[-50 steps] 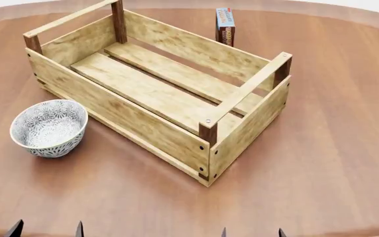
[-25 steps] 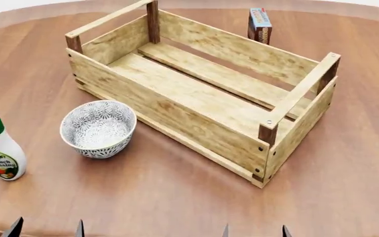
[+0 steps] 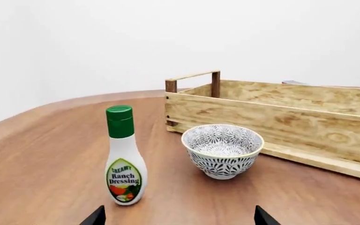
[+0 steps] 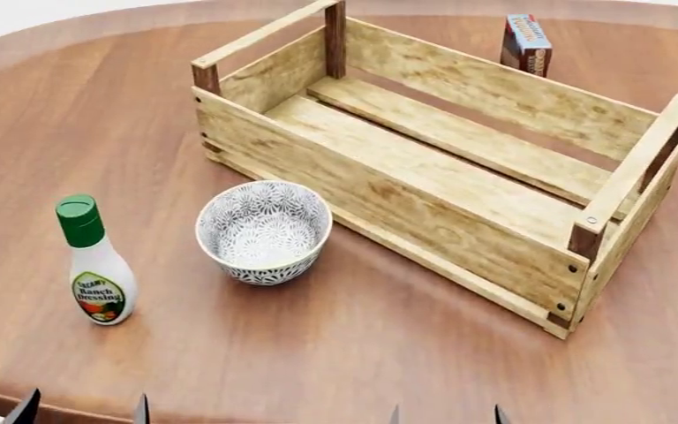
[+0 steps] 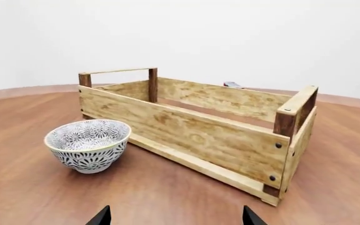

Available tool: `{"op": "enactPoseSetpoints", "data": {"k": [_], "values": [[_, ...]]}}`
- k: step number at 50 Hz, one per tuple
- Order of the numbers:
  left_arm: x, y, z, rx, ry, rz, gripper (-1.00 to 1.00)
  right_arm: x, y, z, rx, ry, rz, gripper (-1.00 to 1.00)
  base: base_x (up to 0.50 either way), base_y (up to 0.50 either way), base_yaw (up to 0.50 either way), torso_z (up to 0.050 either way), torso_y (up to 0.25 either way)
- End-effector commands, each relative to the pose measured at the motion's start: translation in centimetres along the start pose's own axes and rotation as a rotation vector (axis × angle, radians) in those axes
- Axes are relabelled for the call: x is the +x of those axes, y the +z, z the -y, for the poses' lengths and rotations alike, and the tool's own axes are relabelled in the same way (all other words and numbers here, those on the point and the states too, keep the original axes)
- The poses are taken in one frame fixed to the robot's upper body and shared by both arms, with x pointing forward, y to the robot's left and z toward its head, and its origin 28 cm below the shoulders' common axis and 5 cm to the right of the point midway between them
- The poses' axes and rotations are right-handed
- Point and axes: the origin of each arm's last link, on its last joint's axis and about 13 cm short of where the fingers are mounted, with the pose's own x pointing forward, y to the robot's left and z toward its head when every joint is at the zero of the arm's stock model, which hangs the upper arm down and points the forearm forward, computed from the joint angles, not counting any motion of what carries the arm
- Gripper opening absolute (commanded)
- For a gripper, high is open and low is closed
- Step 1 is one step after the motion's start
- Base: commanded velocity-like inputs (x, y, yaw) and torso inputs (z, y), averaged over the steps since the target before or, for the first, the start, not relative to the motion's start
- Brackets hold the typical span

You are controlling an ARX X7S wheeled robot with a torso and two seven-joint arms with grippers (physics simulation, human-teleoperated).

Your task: Pick up the salad dressing and put it in the tray.

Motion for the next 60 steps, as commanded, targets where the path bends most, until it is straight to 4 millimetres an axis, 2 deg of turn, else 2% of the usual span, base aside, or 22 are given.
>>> {"op": "enactPoseSetpoints", "data": {"k": [1, 10, 14, 17, 18, 22, 23, 25, 26, 27, 33, 38, 44, 60], "values": [[0.0, -0.1, 0.1, -0.002, -0.002, -0.010, 1.00, 0.2, -0.1, -0.1, -0.042, -0.003, -0.024, 1.00, 0.00, 0.00, 0.00, 0.000, 0.000], [-0.1, -0.4, 0.4, 0.014, -0.053, -0.014, 1.00, 0.2, 0.1, 0.0, -0.045, -0.027, -0.011, 1.00, 0.00, 0.00, 0.00, 0.000, 0.000], [0.5, 0.1, 0.0, -0.022, -0.029, -0.039, 1.00, 0.4, 0.9, 0.2, -0.026, -0.013, 0.005, 1.00, 0.31, 0.00, 0.00, 0.000, 0.000], [1.0, 1.6, -0.4, -0.023, -0.006, -0.007, 1.00, 1.1, 2.8, 0.5, -0.008, -0.036, 0.023, 1.00, 0.50, 0.00, 0.00, 0.000, 0.000], [1.5, 2.8, -0.6, -0.017, 0.005, 0.016, 1.00, 1.5, 4.2, 0.8, 0.019, -0.054, 0.043, 1.00, 0.50, 0.00, 0.00, 0.000, 0.000], [2.6, 5.5, -1.3, -0.015, 0.041, 0.045, 1.00, 2.0, 6.9, 1.3, 0.007, -0.070, 0.094, 1.00, 0.50, 0.00, 0.00, 0.000, 0.000], [2.7, 6.8, -1.6, -0.014, 0.047, 0.072, 1.00, 2.0, 8.4, 1.6, -0.018, -0.067, 0.158, 1.00, 0.50, 0.00, 0.00, 0.000, 0.000], [2.7, 8.0, -1.8, -0.005, 0.052, 0.095, 1.00, 2.0, 10.2, 2.0, -0.047, -0.072, 0.222, 1.00, 0.50, 0.00, 0.00, 0.000, 0.000], [2.6, 8.5, -1.9, -0.005, 0.048, 0.111, 1.00, 2.0, 10.2, 2.0, -0.047, -0.072, 0.222, 1.00, 0.50, 0.00, 0.00, 0.000, 0.000], [2.5, 9.6, -2.1, -0.017, 0.047, 0.145, 1.00, 1.9, 11.3, 2.2, -0.035, -0.068, 0.230, 1.00, 0.50, 0.00, 0.00, 0.000, 0.000], [1.9, 13.0, -2.5, -0.012, 0.027, 0.249, 1.00, 1.6, 13.7, 3.0, -0.023, -0.087, 0.282, 1.00, 0.50, 0.00, 0.00, 0.000, 0.000], [1.8, 13.7, -2.7, -0.015, 0.024, 0.255, 1.00, 1.6, 13.7, 3.1, -0.041, -0.091, 0.287, 1.00, 0.50, 0.00, 0.00, 0.000, 0.000], [2.2, 13.2, -2.7, -0.009, 0.031, 0.234, 1.00, 1.8, 14.1, 3.4, 0.029, -0.071, 0.244, 1.00, 0.50, 0.00, 0.00, 0.000, 0.000], [2.3, 13.0, -2.9, -0.026, 0.031, 0.220, 1.00, 2.0, 14.1, 3.7, 0.026, -0.109, 0.257, 1.00, 0.50, 0.00, 0.00, 0.000, 0.001]]}}
